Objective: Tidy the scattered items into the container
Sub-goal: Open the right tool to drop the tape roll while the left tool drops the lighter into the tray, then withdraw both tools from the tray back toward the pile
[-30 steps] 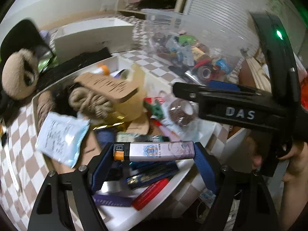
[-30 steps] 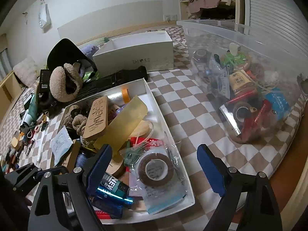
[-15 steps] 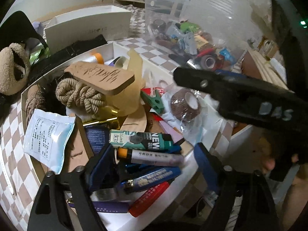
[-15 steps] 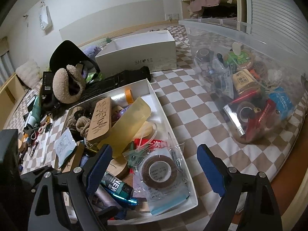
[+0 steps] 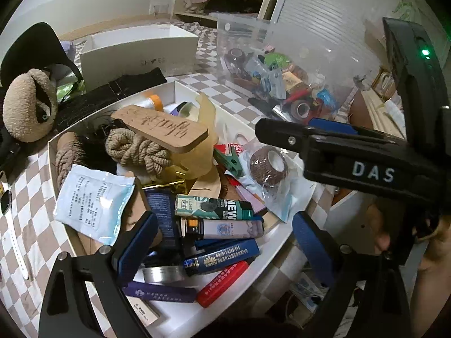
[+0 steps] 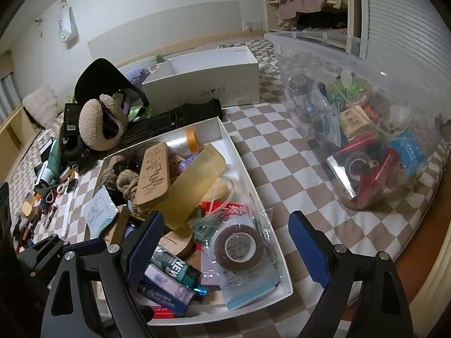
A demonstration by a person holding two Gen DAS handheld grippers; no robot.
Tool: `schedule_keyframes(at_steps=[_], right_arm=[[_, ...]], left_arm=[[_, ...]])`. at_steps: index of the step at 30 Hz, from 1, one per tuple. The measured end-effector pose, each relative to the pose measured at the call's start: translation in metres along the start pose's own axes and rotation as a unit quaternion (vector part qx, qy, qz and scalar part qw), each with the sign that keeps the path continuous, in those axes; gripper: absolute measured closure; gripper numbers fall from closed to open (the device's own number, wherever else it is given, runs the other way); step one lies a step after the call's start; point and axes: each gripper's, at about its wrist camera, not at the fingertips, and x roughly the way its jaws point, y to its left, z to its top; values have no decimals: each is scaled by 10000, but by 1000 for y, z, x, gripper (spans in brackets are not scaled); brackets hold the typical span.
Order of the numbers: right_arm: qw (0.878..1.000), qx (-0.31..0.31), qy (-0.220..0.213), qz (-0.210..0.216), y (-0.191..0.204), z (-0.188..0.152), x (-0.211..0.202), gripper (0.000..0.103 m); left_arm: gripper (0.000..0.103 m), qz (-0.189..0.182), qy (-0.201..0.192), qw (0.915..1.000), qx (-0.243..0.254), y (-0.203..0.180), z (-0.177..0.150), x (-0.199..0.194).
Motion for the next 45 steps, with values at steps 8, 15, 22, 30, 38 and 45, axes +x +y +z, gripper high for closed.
schedule_keyframes(at_steps=[8, 15, 22, 30, 38, 45], right_arm=[[9998, -50, -180, 14, 18, 7, -12, 0], [9992, -72, -404, 18, 37, 12, -19, 0], [9990, -183, -400, 83, 60, 12, -21, 0], [9983, -204, -438, 315, 90, 15, -22, 0], [9941, -498, -669, 693, 139, 10, -20, 0], [9914, -663, -666, 905, 175, 0, -9, 0]], left_arm=[[4, 120, -360, 9993, 25, 10, -3, -33], [0, 282, -664, 9973, -119, 31, -4, -61], [0, 580, -976, 9934, -164, 54, -9, -89], [0, 830, -1111, 9898, -323, 84, -20, -113], [0, 1223, -1206, 9833, -597, 123, -39, -135], [0, 1390, -1262, 9783, -876, 154, -58, -152]])
